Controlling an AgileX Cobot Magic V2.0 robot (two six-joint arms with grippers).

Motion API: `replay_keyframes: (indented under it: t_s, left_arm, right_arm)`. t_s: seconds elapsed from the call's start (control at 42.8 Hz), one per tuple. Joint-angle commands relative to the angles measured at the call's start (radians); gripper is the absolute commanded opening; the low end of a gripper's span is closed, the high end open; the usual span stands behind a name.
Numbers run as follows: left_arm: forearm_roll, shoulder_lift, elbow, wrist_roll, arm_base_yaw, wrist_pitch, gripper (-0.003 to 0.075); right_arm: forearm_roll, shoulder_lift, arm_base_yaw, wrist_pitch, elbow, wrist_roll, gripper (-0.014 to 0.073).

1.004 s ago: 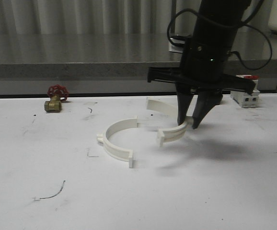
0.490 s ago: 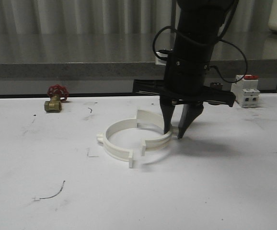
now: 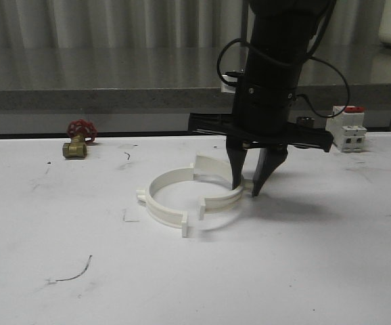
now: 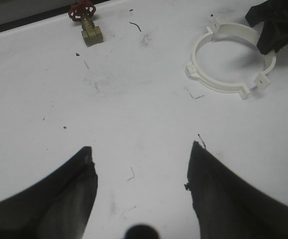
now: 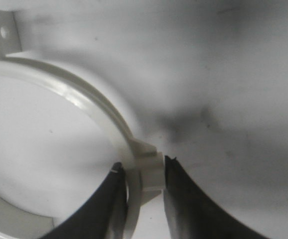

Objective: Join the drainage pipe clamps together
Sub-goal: 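Press the held half-ring's tabs into the first half-ring's tabs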

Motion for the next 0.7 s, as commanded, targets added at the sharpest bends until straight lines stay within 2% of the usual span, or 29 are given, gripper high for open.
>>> replay_keyframes:
  t_s: [0.0,0.677]
  left_arm:
    - [-0.014,-0.004,-0.026,-0.002,0.0,-0.072,0.0399]
    - [-0.014,-0.004,-0.026,-0.002,0.0,-0.072,0.0399]
  right_arm:
    - [-0.009,-0.056,-0.002,-0.011,-0.031,0.013,0.0155]
    - [-0.011,-0.056,-0.002,-0.023,-0.031,0.051,0.0155]
